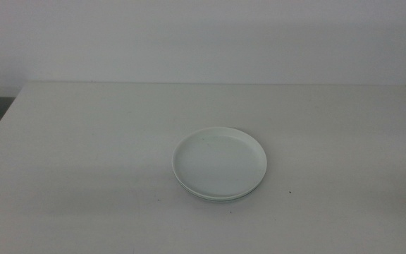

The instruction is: Stack the three bowls on top of each other.

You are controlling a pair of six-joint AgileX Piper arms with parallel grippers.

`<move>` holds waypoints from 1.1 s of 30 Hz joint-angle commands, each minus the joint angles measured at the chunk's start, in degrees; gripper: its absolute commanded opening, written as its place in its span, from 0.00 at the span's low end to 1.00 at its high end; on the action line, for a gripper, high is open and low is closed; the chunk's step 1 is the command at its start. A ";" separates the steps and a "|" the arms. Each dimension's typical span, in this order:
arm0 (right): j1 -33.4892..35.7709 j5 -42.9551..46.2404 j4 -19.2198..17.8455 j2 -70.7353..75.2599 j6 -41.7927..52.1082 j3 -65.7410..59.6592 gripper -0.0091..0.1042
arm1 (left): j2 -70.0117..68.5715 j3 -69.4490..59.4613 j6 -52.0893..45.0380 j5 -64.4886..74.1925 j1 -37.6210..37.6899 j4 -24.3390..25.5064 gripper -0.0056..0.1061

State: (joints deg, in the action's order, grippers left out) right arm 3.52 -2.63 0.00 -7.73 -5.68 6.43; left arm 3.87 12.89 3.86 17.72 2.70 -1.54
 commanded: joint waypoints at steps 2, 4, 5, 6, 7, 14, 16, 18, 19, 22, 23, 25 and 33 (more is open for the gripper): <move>-0.17 -4.66 0.00 7.73 0.14 -5.30 0.90 | -3.87 -5.84 0.66 -1.80 -1.93 -0.94 0.89; -0.17 -7.95 -0.57 7.73 0.14 -6.43 0.90 | -3.87 -9.32 0.66 -3.60 -2.40 -1.76 0.89; -0.30 -8.22 -0.68 7.73 0.14 -6.43 0.90 | -3.87 -10.60 0.66 -4.24 -2.52 -2.44 0.89; -0.59 -7.92 -0.68 7.73 0.14 -6.43 0.90 | -3.87 -12.19 0.66 -4.87 -2.52 -2.44 0.89; -0.82 -8.77 -0.68 7.73 0.14 -6.43 0.90 | -3.87 -12.89 0.66 -5.44 -2.52 -2.32 0.89; -2.93 -5.55 -0.86 7.73 0.14 -6.43 0.90 | -3.87 -12.89 0.54 -4.80 -2.60 -2.33 0.89; -2.91 -5.30 -0.86 7.73 0.14 -6.43 0.90 | -3.87 -12.89 0.54 -6.44 -2.60 -2.33 0.89; -2.91 -5.15 -0.53 7.73 0.14 -6.43 0.90 | -3.87 -12.89 0.54 -6.56 -2.60 -2.33 0.89; -2.91 -5.04 0.00 7.73 0.14 -6.43 0.90 | -3.87 -12.89 0.54 -6.56 -2.60 -2.33 0.89; -2.91 -5.04 0.00 7.73 0.14 -6.43 0.90 | -3.87 -12.89 0.54 -6.56 -2.60 -2.33 0.89; -2.91 -5.04 0.00 7.73 0.14 -6.43 0.90 | -3.87 -12.89 0.54 -6.56 -2.60 -2.33 0.89; -2.91 -5.04 0.00 7.73 0.14 -6.43 0.90 | -3.87 -12.89 0.54 -6.57 -2.60 -0.76 0.89; -2.91 -5.04 0.00 7.73 0.14 -6.43 0.90 | -3.87 -12.89 0.54 -6.57 -2.60 1.54 0.89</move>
State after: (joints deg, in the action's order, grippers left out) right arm 1.10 -8.50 0.00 -0.25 -5.80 0.24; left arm 0.15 -0.01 4.09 11.78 0.09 -0.44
